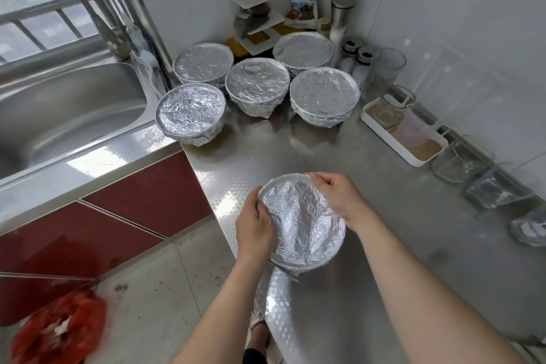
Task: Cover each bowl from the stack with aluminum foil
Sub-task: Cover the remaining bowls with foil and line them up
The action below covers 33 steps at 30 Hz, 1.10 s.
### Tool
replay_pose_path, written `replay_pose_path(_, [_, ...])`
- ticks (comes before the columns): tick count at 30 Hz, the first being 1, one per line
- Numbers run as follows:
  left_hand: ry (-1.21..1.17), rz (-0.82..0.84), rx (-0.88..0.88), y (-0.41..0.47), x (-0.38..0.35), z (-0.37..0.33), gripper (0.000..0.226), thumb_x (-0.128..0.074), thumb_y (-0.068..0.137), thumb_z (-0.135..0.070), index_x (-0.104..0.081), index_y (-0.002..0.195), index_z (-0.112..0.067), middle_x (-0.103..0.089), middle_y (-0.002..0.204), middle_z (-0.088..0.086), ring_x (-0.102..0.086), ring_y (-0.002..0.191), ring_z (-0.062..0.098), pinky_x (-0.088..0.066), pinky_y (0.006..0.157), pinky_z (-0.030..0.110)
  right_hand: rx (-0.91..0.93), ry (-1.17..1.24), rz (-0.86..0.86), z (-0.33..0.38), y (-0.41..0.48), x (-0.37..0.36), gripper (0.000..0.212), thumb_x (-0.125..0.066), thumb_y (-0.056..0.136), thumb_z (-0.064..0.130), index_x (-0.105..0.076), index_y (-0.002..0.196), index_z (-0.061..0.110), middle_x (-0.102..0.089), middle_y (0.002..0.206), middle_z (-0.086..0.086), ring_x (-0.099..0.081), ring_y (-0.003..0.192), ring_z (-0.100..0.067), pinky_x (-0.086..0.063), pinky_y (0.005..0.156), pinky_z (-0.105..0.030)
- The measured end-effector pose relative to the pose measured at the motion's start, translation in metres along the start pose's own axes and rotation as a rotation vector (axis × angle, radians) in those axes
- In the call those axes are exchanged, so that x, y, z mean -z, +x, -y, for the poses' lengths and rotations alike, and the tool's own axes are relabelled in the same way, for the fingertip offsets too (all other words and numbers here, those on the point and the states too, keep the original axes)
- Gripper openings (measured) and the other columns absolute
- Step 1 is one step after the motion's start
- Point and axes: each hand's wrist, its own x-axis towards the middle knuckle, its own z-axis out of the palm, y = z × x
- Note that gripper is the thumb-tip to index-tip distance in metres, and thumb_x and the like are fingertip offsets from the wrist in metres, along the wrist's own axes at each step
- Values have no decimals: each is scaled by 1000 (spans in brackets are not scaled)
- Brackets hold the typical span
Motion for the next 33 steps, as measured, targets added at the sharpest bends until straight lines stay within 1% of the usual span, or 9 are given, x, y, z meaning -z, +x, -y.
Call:
replay_pose_path(3, [-21, 14, -3, 3, -1, 1, 32, -37, 102, -15, -58, 125, -23, -64, 85, -10, -57, 67, -6, -43, 64, 11, -9, 14, -6, -1, -1, 1, 33, -51, 99, 22, -61, 126, 5, -63, 125, -6, -54, 119, -12, -37, 91, -15])
replay_pose_path(6, [-167, 42, 74, 7, 2, -5, 33, -47, 98, -33, -57, 130, -33, -68, 113, 0, -65, 102, 22, -53, 91, 42, 12, 66, -63, -2, -7, 2, 25, -52, 99, 21, -67, 116, 10, -67, 119, -13, -60, 114, -21, -48, 82, -16])
replay_pose_path(11, [-514, -15, 142, -24, 10, -7, 39, -46, 103, -25, -47, 143, -23, -44, 142, -16, -40, 126, 0, -36, 76, -6, 45, 114, -296, -10, -23, -6, 22, -51, 99, 20, -72, 96, 17, -63, 107, -29, -62, 90, -35, -49, 71, -32])
replay_pose_path(14, [-717, -44, 280, -37, -2, 5, 44, -52, 97, -48, -49, 140, -39, -46, 146, -15, -42, 135, 10, -40, 107, 29, 24, 228, -357, -17, -32, -21, 26, -47, 101, 18, -67, 116, 10, -70, 108, -6, -63, 95, -13, -48, 79, -13])
replay_pose_path(16, [-769, -77, 318, -31, -12, 15, 48, -55, 89, -58, -54, 134, -43, -52, 143, -11, -48, 133, 17, -38, 110, 50, 41, 233, -411, -22, -33, -29, 27, -45, 101, 20, -68, 100, 5, -66, 90, 2, -58, 82, -6, -46, 75, -21])
replay_pose_path(20, [-815, -97, 349, -19, -17, 13, 46, -54, 86, -56, -60, 129, -40, -61, 133, -8, -57, 125, 21, -42, 106, 52, 47, 226, -554, -29, -38, -41, 40, -42, 101, 17, -37, 61, 15, -33, 56, 7, -27, 54, -8, -27, 58, -32])
replay_pose_path(23, [-848, -80, 384, -12, -9, 13, 50, -64, 82, -57, -65, 125, -33, -66, 127, -4, -62, 118, 21, -46, 103, 50, -11, 365, -496, -29, -45, -41, 24, -44, 101, 22, -64, 88, 16, -63, 84, 3, -55, 78, -8, -47, 77, -34])
replay_pose_path(26, [-821, -77, 365, -8, -2, 22, 73, -67, 69, -75, -60, 129, -35, -59, 136, -7, -54, 127, 18, -39, 110, 49, -82, 522, -419, -25, -41, -27, 38, -50, 100, 23, -51, 137, 14, -54, 130, 8, -51, 120, -8, -38, 105, -27])
replay_pose_path(33, [-846, -160, 460, -23, -17, 22, 54, -60, 77, -64, -62, 125, -39, -64, 129, -10, -59, 122, 20, -43, 105, 51, -166, 434, -315, -10, -35, -26, 28, -42, 102, 34, -63, 111, 18, -68, 107, -1, -62, 109, -22, -47, 101, -41])
